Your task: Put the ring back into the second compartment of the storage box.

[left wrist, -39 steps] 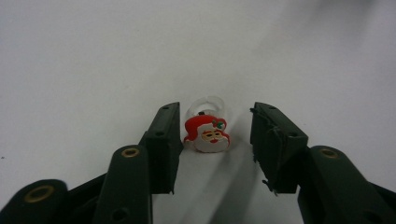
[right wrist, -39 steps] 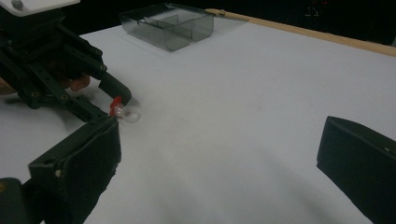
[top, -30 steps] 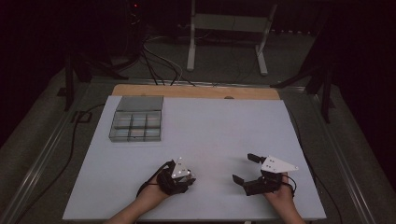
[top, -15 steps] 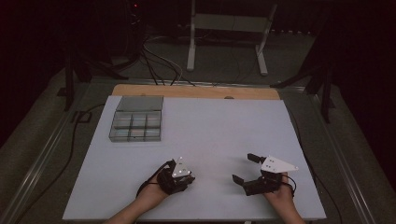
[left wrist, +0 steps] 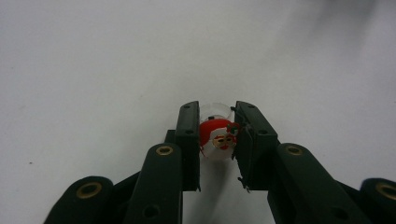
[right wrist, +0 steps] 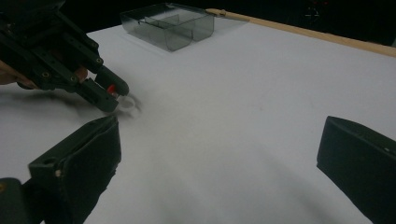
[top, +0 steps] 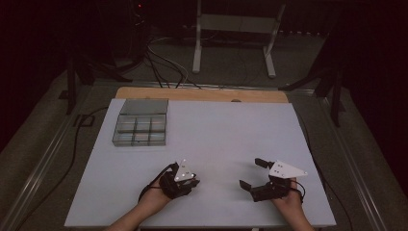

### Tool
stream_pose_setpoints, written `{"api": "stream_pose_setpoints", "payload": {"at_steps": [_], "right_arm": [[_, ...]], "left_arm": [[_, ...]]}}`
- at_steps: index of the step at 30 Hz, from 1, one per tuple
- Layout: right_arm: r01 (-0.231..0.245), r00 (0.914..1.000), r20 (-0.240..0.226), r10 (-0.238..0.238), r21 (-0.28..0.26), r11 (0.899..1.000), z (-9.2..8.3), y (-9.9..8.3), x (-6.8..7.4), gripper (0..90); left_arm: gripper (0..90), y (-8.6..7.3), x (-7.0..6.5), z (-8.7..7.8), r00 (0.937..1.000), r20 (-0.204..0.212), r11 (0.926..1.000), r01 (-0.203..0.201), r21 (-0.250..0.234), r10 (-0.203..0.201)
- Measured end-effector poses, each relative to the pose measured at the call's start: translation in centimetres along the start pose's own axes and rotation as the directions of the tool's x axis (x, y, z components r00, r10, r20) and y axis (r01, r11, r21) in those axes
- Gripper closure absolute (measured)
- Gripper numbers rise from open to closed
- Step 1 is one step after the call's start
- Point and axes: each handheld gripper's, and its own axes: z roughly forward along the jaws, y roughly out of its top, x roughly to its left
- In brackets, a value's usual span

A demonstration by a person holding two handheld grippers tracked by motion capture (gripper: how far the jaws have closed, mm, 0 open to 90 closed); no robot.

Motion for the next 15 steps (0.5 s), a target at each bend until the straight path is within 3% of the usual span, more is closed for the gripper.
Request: {"api": "stream_pose_setpoints", "payload": {"at_steps": [15], "right_arm": [[0.001,1.0,0.0,-0.001,-0.003,1.0,-0.06,0.0,-0.01,0.0]], "left_arm": [[74.2,0.32,0.88,-0.99,0.9999,-0.011,0.9999,-0.002,-0.014,0.002]]}}
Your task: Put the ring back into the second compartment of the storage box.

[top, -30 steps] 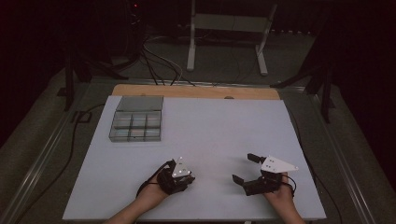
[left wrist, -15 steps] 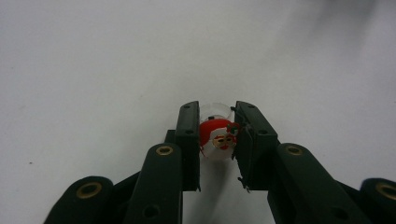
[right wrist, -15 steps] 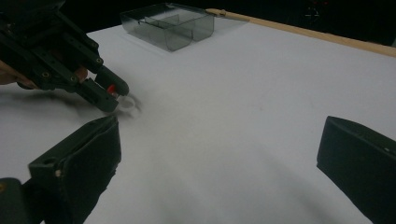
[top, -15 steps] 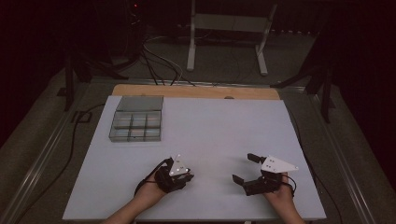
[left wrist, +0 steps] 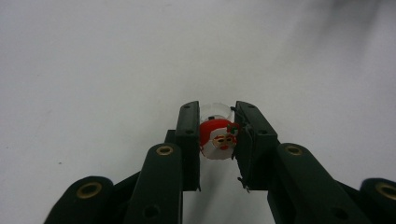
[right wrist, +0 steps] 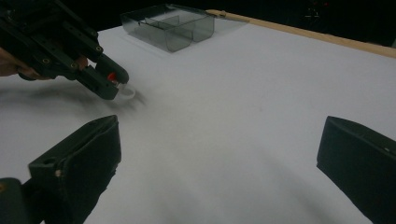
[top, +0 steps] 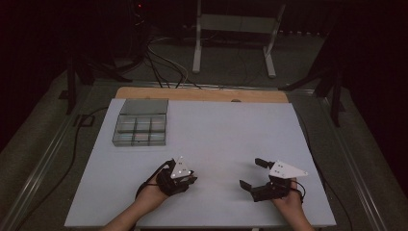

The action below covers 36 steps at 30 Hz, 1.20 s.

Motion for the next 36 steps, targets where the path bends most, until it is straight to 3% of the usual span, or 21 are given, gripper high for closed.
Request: {"api": "stream_pose_setpoints", "payload": {"at_steps": [36], "right_arm": [[-0.002,1.0,0.002,0.002,0.003,1.0,0.0,0.0,0.0,0.0]], "left_arm": [[74.2,-0.1,2.5,-1.6,0.9989,-0.029,0.9993,0.037,0.005,-0.037]]}}
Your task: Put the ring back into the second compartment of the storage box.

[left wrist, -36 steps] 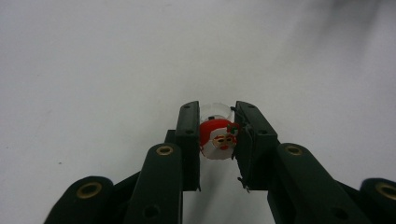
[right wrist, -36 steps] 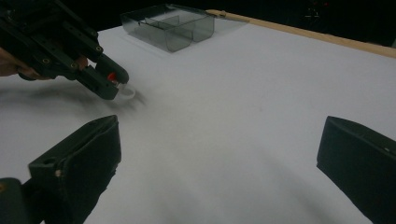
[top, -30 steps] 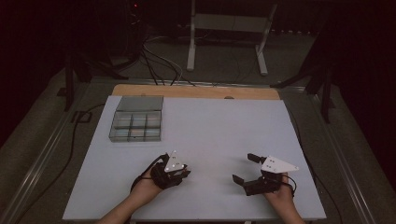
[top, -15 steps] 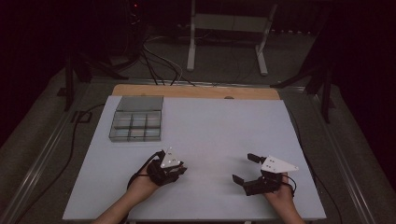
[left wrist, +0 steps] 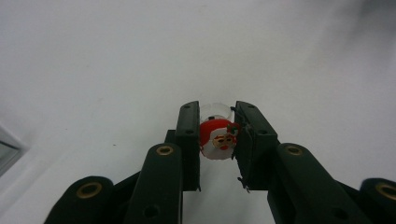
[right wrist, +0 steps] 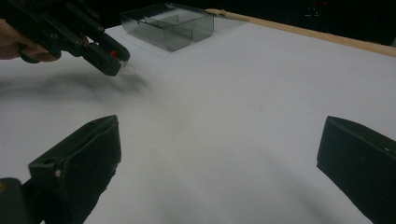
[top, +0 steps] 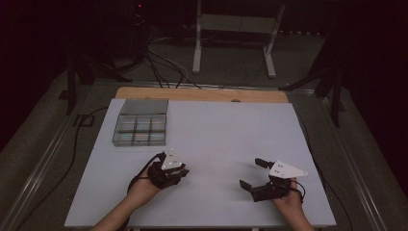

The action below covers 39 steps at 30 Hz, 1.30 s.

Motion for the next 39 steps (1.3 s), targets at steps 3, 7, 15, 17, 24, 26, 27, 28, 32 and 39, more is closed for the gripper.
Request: {"api": "stream_pose_setpoints", "payload": {"at_steps": [3,7,15,17,24,26,27,28,32,39], "right_arm": [[-0.001,1.0,0.0,0.001,0.0,1.0,0.0,0.0,0.0,0.0],[-0.001,1.0,0.0,0.001,0.0,1.0,0.0,0.0,0.0,0.0],[-0.001,1.0,-0.001,0.001,0.001,1.0,0.0,0.0,0.0,0.0],[-0.001,1.0,-0.001,0.001,0.001,1.0,0.0,0.0,0.0,0.0],[-0.005,1.0,-0.002,0.005,-0.001,1.0,0.0,0.0,0.0,0.0],[-0.011,0.9999,-0.002,0.011,-0.007,1.0,0.0,0.1,-0.1,0.0],[-0.012,0.9999,0.0,0.012,-0.007,1.0,-0.1,0.1,-0.1,0.0],[-0.013,0.9999,0.0,0.013,-0.008,1.0,-0.1,0.1,-0.1,0.0],[-0.013,0.9999,-0.002,0.013,-0.009,1.0,0.0,0.1,-0.1,0.0],[-0.009,1.0,-0.001,0.009,-0.003,1.0,0.0,0.0,-0.1,0.0]], "left_arm": [[74.2,0.0,0.2,-0.1,1.0,-0.003,1.0,0.0,0.004,0.0],[74.2,-0.1,0.5,-0.2,1.0,-0.004,1.0,0.007,0.001,-0.007],[74.2,0.0,1.2,-0.8,0.9997,-0.015,0.9998,0.018,-0.011,-0.018],[74.2,0.1,1.4,-1.1,0.9996,-0.019,0.9997,0.02,-0.014,-0.021],[74.2,0.2,2.1,-1.6,0.9988,-0.031,0.9988,0.036,-0.034,-0.037],[74.2,0.3,2.3,-1.7,0.9987,-0.031,0.9984,0.04,-0.04,-0.041],[74.2,0.3,2.3,-1.8,0.9985,-0.033,0.9982,0.042,-0.042,-0.043],[74.2,0.3,2.4,-1.8,0.9984,-0.035,0.9982,0.042,-0.042,-0.043],[74.2,0.3,2.7,-1.8,0.9982,-0.04,0.9982,0.043,-0.043,-0.044],[74.1,0.4,3.4,-2.2,0.997,-0.053,0.9973,0.053,-0.05,-0.056]]}}
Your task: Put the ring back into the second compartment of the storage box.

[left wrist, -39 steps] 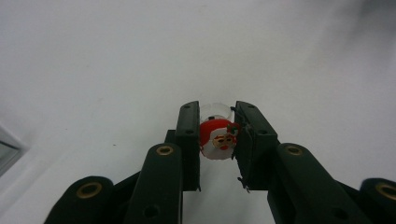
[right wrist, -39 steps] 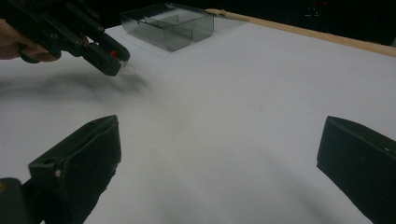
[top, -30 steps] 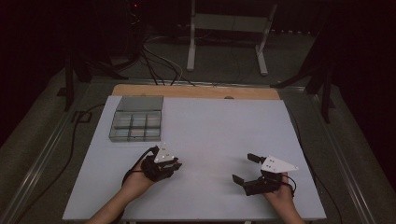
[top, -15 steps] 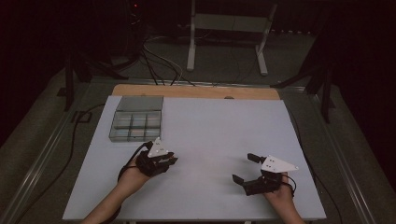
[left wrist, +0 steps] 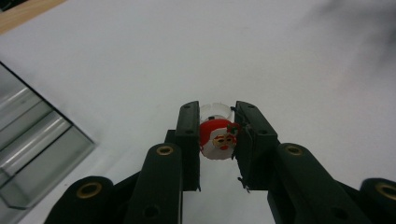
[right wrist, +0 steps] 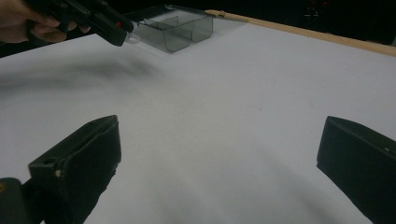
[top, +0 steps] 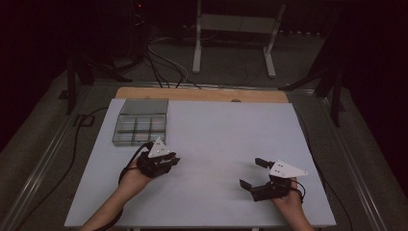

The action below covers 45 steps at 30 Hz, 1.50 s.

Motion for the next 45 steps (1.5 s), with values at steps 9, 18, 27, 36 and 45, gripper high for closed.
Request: {"api": "stream_pose_setpoints", "payload": {"at_steps": [9,18,27,36,45], "right_arm": [[0.002,1.0,0.0,-0.002,0.002,1.0,0.0,0.0,0.0,0.0],[0.002,1.0,0.002,-0.002,0.003,1.0,0.0,0.0,0.0,0.0],[0.0,1.0,0.002,0.0,0.003,1.0,0.0,0.0,0.0,0.0],[0.0,1.0,0.001,0.0,0.004,1.0,0.0,-0.1,0.0,0.0],[0.002,1.0,0.0,-0.002,0.007,1.0,0.1,-0.1,0.0,0.0]], "left_arm": [[74.2,0.2,1.2,-0.6,0.9995,-0.021,0.9996,0.022,-0.014,-0.023],[74.2,0.6,2.5,-1.3,0.9978,-0.053,0.9987,0.039,-0.032,-0.04],[74.2,0.9,3.8,-1.9,0.9952,-0.079,0.9973,0.054,-0.05,-0.058],[74.2,1.0,5.2,-2.3,0.9911,-0.109,0.9957,0.071,-0.06,-0.077],[74.1,1.4,7.1,-3.1,0.9841,-0.139,0.9906,0.099,-0.095,-0.111]]}}
